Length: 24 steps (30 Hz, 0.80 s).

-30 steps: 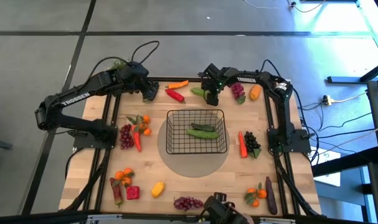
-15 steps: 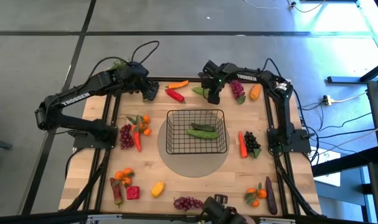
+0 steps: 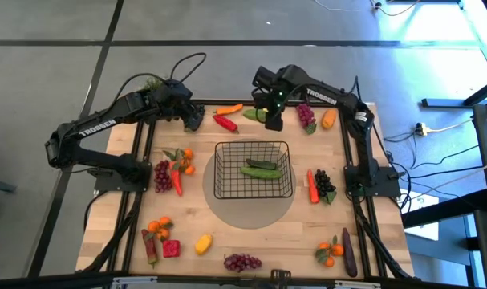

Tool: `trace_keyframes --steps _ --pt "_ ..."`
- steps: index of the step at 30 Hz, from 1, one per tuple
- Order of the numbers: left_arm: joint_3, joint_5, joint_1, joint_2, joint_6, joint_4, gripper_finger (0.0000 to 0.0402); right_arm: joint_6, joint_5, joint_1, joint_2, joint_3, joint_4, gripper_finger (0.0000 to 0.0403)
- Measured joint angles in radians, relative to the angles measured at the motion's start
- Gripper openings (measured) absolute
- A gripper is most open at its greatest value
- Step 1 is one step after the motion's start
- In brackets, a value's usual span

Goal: Build produce basket
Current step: Put the cucumber into the basket

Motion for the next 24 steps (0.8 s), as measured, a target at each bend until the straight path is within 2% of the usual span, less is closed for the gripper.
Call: trace_keyframes --steps 2,6,12,18,24 --pt "0.000 0.000 0.000 0.000 0.001 0.000 0.0081 0.020 -0.014 0.026 0.000 0.048 -0.055 0.0099" --pt "0.000 0.000 0.000 0.000 0.002 0.000 0.0081 0.038 -0.139 0.076 0.000 0.116 -0.127 0.0099" --pt "0.000 0.000 0.000 0.000 0.060 0.000 0.0081 0.048 -0.150 0.146 0.000 0.132 -0.198 0.0099" --pt "0.000 0.000 0.000 0.000 0.106 0.000 0.0081 0.080 -0.230 0.207 -0.002 0.058 -0.193 0.0099" --pt "0.000 0.000 0.000 0.000 0.107 0.000 0.0081 0.095 -0.227 0.260 -0.001 -0.113 -0.168 0.0099"
